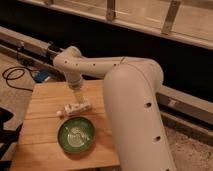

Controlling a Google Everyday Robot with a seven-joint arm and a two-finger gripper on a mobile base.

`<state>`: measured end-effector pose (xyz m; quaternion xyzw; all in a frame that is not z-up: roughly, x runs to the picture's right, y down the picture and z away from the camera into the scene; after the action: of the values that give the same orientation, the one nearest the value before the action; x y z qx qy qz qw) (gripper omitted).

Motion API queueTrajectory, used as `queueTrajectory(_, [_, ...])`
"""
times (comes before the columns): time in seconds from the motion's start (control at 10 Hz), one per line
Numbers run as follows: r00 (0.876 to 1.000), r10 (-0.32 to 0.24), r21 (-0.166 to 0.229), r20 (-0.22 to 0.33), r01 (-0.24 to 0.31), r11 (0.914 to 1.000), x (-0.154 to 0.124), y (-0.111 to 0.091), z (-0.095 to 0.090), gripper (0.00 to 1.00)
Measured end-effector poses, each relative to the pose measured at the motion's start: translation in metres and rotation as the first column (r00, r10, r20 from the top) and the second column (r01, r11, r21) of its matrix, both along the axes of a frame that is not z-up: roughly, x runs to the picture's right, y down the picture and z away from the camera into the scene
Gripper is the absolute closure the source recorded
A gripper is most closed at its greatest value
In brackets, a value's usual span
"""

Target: Place the bottle in the ceramic bowl

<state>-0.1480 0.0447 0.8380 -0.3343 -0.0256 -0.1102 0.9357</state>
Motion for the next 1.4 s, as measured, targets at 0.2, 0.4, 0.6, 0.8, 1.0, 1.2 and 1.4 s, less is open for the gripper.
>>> queueTrajectory(0.2, [1.000,0.010,-0.035,0.011,-0.010,0.9993,0.002,0.024,0.028,0.35])
queueTrajectory(0.4, [0.998,0.042,-0.051,0.040,-0.040,0.9979,0.011,0.041,0.046,0.35])
queueTrajectory(0.6, [0.993,0.075,-0.062,0.088,-0.069,0.9957,0.009,0.052,0.054,0.35])
queueTrajectory(0.8, [0.989,0.099,-0.081,0.110,-0.090,0.9926,0.010,0.059,0.058,0.35])
queueTrajectory(1.0, [0.984,0.106,-0.099,0.145,-0.092,0.9908,0.000,0.070,0.063,0.40])
queueTrajectory(1.2, [0.981,0.106,-0.094,0.164,-0.092,0.9914,-0.004,0.071,0.062,0.57])
queueTrajectory(1.4, [0.978,0.111,-0.083,0.177,-0.097,0.9918,-0.004,0.068,0.060,0.78])
